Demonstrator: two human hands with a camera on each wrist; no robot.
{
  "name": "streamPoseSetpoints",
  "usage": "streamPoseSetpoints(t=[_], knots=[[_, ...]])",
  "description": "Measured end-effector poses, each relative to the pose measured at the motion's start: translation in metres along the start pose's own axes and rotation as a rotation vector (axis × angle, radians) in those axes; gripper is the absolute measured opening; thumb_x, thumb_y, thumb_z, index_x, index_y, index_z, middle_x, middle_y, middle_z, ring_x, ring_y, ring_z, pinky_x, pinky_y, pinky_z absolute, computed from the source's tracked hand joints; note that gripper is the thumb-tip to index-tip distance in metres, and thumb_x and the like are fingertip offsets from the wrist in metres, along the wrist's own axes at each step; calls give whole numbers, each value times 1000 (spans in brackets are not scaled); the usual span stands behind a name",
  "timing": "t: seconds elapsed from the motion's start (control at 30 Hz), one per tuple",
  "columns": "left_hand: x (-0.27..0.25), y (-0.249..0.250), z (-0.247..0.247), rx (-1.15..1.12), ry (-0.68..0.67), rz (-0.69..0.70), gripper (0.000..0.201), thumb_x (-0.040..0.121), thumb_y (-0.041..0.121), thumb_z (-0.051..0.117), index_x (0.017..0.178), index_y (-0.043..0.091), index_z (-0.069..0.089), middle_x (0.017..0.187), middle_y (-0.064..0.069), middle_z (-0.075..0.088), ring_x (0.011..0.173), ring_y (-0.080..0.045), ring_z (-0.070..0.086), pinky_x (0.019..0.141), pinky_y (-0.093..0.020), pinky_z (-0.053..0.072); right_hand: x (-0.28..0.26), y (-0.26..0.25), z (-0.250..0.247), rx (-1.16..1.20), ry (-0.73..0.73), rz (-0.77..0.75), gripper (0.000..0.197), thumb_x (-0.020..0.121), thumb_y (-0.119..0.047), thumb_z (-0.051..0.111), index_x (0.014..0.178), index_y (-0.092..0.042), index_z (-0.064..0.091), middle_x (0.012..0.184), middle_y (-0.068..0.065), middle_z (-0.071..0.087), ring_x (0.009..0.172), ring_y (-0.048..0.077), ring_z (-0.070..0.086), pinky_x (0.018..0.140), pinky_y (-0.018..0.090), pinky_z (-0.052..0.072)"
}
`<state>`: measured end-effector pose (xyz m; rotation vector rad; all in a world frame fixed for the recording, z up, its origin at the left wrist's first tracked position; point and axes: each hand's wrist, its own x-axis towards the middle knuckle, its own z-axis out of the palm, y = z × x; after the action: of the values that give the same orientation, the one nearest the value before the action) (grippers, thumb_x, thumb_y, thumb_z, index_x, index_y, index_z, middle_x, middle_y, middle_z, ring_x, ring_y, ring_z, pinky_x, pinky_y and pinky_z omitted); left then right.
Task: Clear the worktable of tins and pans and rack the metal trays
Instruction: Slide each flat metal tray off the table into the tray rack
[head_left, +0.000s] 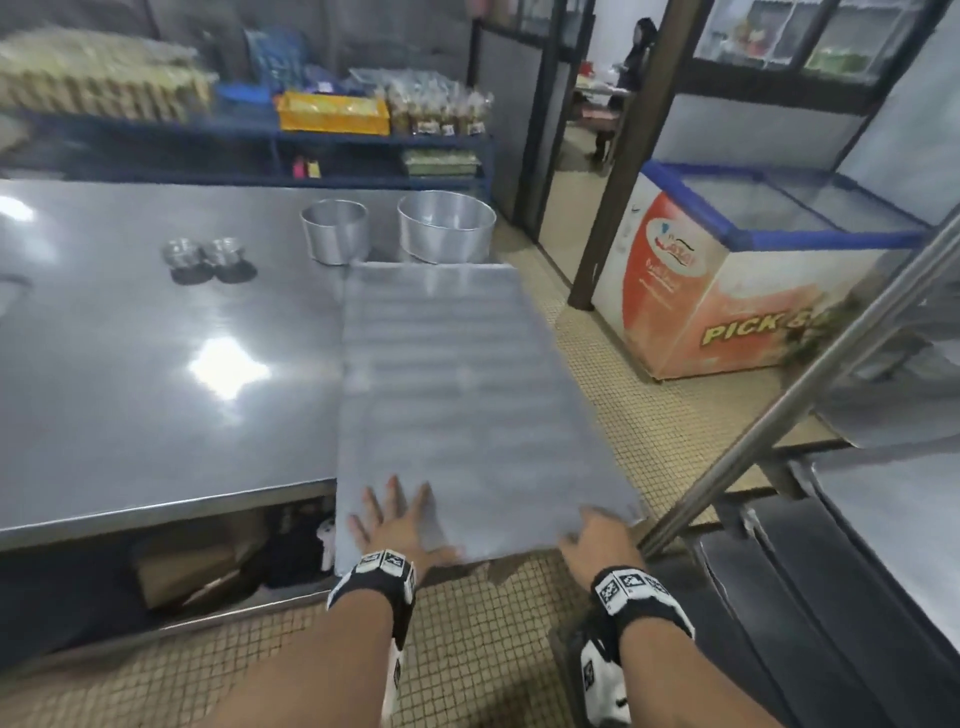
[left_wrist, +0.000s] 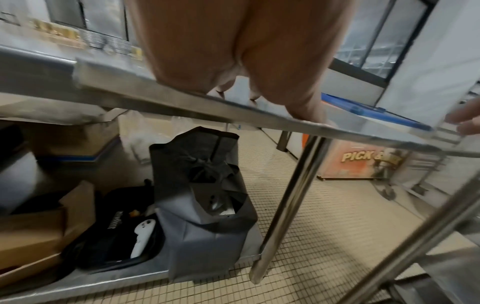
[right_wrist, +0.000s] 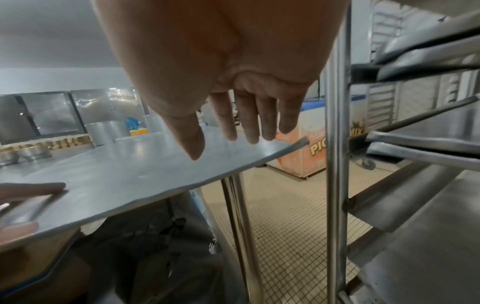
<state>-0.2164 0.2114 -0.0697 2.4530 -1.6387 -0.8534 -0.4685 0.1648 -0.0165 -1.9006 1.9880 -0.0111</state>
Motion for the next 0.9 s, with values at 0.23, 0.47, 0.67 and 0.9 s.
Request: streamPoseSetpoints(t=[0.23,0.47,0.67,0.9], knots=[[-26,-19,-2,-84,36,-386,173,23,92,71,150,33,-30,154,-18,-40,142,-47,-32,112,-69,-9,31,15,17,-33,-38,66,95,85,-60,56,157,-15,14,163,14,10,151,32,5,121,47,13],[-48,-22,-1,-462,267,-804,153,23,62,95,146,4,24,147,-21,40,139,-39,36,114,-53,35,63,37,33,371,-40,303,128,48,-76,74,144,-2,29,143,20,42,130,41,46,104,56,43],[-70,-35,1,-654,334,-855,145,3,56,96,125,2,40,123,-18,59,123,-36,56,101,-46,51,62,46,42,526,-70,390,122,21,-67,86,118,-9,40,119,17,58,108,39,60,93,54,52],[-97,-57,-7,-668,405,-918,136,0,55,92,119,10,44,116,-9,63,115,-32,60,98,-46,53,47,20,37,588,-165,400,115,28,-53,98,119,-4,48,121,20,63,105,39,64,93,54,53]])
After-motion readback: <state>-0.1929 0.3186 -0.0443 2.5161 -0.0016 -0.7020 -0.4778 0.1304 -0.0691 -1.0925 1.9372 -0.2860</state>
